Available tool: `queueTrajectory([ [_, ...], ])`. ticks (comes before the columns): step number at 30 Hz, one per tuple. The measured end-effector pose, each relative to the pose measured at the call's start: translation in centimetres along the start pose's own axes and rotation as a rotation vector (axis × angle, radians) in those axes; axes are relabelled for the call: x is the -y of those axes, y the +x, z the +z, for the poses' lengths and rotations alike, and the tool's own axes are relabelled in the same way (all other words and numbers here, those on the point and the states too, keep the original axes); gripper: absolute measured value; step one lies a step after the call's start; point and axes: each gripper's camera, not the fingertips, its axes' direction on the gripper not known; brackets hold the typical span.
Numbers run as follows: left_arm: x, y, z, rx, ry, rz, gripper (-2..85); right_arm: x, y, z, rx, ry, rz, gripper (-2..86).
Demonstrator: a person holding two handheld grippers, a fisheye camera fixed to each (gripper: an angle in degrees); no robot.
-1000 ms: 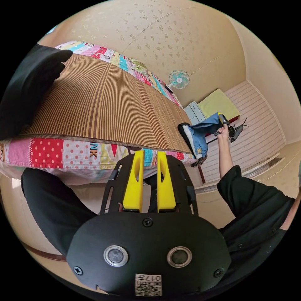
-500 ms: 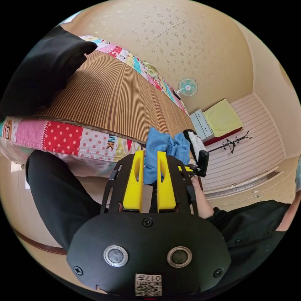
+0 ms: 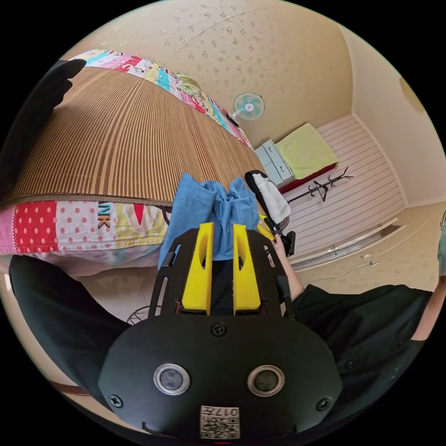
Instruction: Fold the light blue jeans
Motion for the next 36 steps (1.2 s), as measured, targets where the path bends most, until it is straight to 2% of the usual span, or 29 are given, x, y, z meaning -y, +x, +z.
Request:
queueTrajectory([
  [3, -0.4, 1.5, -0.1, -0.011, -0.014, 0.046, 7.2, -0.9, -2.6, -0.5, 0.031, 0.007, -0.067, 4.3],
  [6, -0.1, 3.0, -0.5, -0.084, -0.020, 0.093, 8.2, -1.9, -6.7, -1.7, 0.299, -0.030, -0.197, 3.3],
  [8, 1.1, 4.7, -1.0, -0.192, 0.002, 0.161, 9.7, -3.1, -10.8, -1.9, 0.504, -0.128, -0.322, 3.0],
  [11, 3.3, 7.2, -1.6, -0.256, 0.011, 0.237, 14.0, -5.6, -16.7, -2.6, 0.709, -0.261, -0.482, 2.7],
  [16, 5.2, 7.9, -1.5, -0.191, -0.014, 0.242, 16.4, -9.9, -23.4, -3.8, 1.067, -0.463, -0.594, 2.5],
  [18, 4.9, 6.7, -1.7, -0.326, -0.030, 0.212, 14.4, -11.1, -24.9, -4.2, 1.112, -0.538, -0.605, 2.5],
  [20, 4.3, 5.0, -3.0, -0.557, -0.031, 0.218, 5.4, -11.6, -25.3, -5.7, 1.163, -0.541, -0.594, 2.4],
  [23, 2.8, 3.5, -8.5, -0.705, 0.124, 0.237, 0.7, -10.7, -24.4, -9.5, 1.302, -0.466, -0.573, 2.3],
  [27, 1.6, 5.0, -18.8, -0.680, 0.298, 0.394, -0.1, -9.6, -25.6, -17.1, 1.333, -0.324, -0.701, 2.2],
  [29, 0.8, 7.1, -26.8, -0.706, 0.473, 0.528, -0.3, -8.6, -26.9, -23.1, 1.365, -0.174, -0.791, 2.1],
  [32, 0.1, 10.2, -35.2, -0.716, 0.642, 0.702, -0.4, -7.6, -28.9, -29.7, 1.400, 0.019, -0.920, 2.1],
  [33, 0.3, 11.1, -36.2, -0.691, 0.640, 0.724, -0.4, -7.5, -29.6, -30.6, 1.376, 0.034, -0.952, 2.1],
  [36, 2.4, 15.2, -37.9, -0.440, 0.624, 0.688, -0.4, -7.3, -34.3, -32.2, 1.016, 0.073, -1.057, 2.2],
])
